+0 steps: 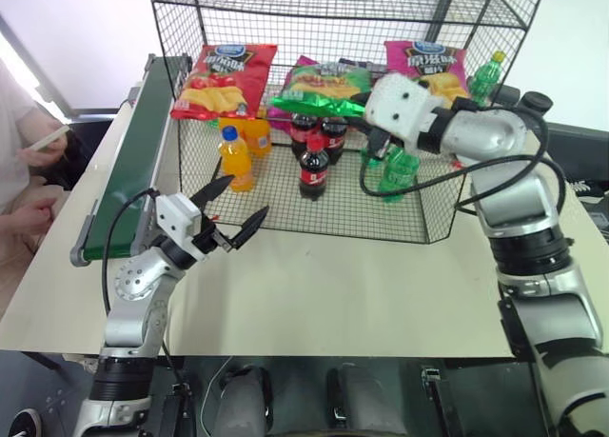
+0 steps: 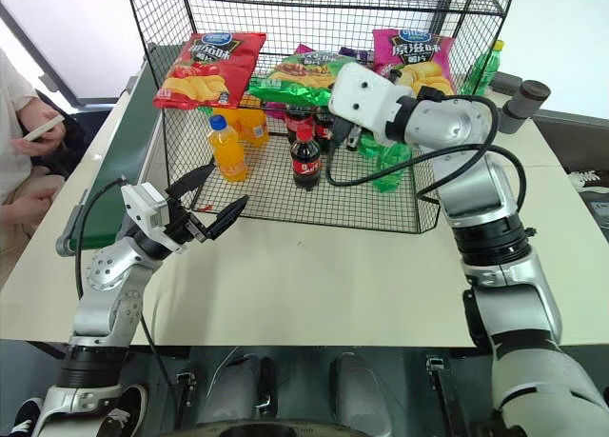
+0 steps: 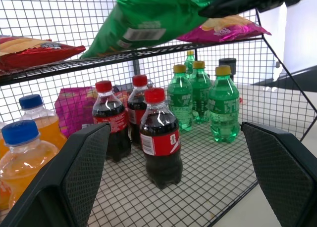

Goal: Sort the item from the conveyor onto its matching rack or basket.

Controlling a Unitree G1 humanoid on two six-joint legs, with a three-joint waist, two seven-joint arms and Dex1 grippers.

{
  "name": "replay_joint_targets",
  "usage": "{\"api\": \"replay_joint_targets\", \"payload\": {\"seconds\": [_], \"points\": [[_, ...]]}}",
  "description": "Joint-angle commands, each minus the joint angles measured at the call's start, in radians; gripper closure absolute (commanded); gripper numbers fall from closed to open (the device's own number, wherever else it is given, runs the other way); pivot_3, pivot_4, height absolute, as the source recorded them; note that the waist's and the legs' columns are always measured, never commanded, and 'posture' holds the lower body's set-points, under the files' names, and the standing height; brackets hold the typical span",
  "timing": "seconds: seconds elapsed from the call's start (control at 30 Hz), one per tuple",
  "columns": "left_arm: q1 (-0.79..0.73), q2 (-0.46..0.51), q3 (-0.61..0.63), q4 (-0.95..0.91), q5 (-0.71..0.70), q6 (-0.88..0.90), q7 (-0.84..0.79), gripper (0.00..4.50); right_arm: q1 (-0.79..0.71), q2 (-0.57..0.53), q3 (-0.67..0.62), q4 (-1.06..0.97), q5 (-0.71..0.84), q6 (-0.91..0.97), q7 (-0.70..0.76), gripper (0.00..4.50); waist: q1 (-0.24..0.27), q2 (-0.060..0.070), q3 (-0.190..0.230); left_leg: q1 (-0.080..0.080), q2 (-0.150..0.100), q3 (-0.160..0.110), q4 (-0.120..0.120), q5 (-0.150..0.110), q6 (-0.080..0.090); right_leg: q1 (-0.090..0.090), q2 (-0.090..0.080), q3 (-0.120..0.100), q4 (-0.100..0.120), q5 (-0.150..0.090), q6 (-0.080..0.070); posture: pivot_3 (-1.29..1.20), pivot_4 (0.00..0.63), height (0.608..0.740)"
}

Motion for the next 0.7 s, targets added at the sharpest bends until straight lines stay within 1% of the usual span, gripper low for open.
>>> {"api": "replay_joint_targets", "payload": {"seconds": [0.03,0.13,0.3,0.4,0.5,0.57,0.6,0.63,0.67,0.7], "points": [[-0.014,-0.006,-0.009,-0.024,0.001,-0.011,-0.001,0.00,-0.041,0.055,-0.029,0.005,0.027,0.007,-0.051,3.21,-0.005,0.000,0.000,0.000,0.000,0.000,0.000,0.000,0.000,0.000,0.001,0.000,0.000,0.000,0.000,0.00,0.150,0.740],[-0.014,-0.003,-0.004,-0.026,-0.002,-0.010,-0.001,0.00,-0.016,0.027,-0.028,-0.030,0.047,0.031,0.012,3.21,0.001,0.000,0.000,0.000,0.001,0.000,0.000,0.000,0.000,0.000,0.001,0.000,0.000,0.000,0.000,0.00,0.150,0.740],[-0.001,-0.003,0.000,-0.025,-0.009,-0.017,-0.004,0.00,-0.017,0.023,-0.048,-0.046,0.079,0.044,0.018,3.21,0.003,0.000,0.000,-0.001,0.000,0.000,0.000,-0.001,0.001,0.000,-0.001,0.000,-0.001,0.000,0.000,0.00,0.150,0.740],[-0.002,-0.004,0.001,-0.023,-0.009,-0.021,-0.004,0.00,-0.004,0.005,-0.031,-0.038,0.063,0.024,0.018,3.21,0.003,0.000,0.000,-0.001,0.000,0.000,0.000,0.000,0.001,0.000,0.000,0.000,0.000,0.000,0.000,0.00,0.150,0.740],[-0.007,-0.008,0.002,-0.017,-0.012,-0.024,-0.004,0.00,-0.001,0.013,-0.035,-0.029,0.067,0.030,0.000,2.36,0.002,0.000,0.000,-0.001,0.000,0.000,0.000,0.000,0.001,0.000,0.000,0.000,0.000,0.000,0.000,0.00,0.150,0.740],[-0.008,-0.006,-0.001,-0.017,-0.007,-0.024,-0.004,0.00,-0.005,0.007,-0.027,-0.015,0.036,-0.004,-0.028,1.49,0.002,0.000,0.000,-0.001,0.000,0.000,0.000,0.000,0.001,0.000,0.000,0.000,0.000,0.000,0.000,0.00,0.150,0.740],[-0.008,-0.007,-0.001,-0.018,-0.009,-0.021,-0.003,0.00,-0.008,0.004,-0.025,-0.010,0.022,-0.021,-0.042,0.91,0.002,0.000,0.000,-0.001,0.000,0.000,0.000,0.000,0.001,0.000,0.000,0.000,0.000,0.000,0.000,0.00,0.150,0.740],[-0.007,-0.008,-0.001,-0.019,-0.010,-0.019,-0.002,0.00,-0.010,0.002,-0.024,-0.006,0.013,-0.034,-0.051,0.48,0.002,0.000,0.000,-0.001,0.000,0.000,0.000,0.000,0.001,0.000,0.000,0.000,0.000,0.000,0.000,0.00,0.150,0.740],[-0.007,-0.006,-0.003,-0.020,-0.007,-0.019,-0.002,0.00,-0.012,0.018,-0.044,-0.017,0.051,-0.001,-0.040,0.02,0.002,0.000,0.000,-0.001,0.000,0.000,0.000,0.000,0.001,0.000,0.000,0.000,0.000,0.000,0.000,0.00,0.150,0.740],[-0.008,-0.006,-0.003,-0.021,-0.007,-0.018,-0.002,0.00,-0.014,0.026,-0.060,-0.030,0.084,0.025,-0.026,0.02,0.003,0.000,0.000,-0.001,0.000,0.000,0.000,0.000,0.001,0.000,0.000,0.000,0.000,0.000,0.000,0.00,0.150,0.740]]}}
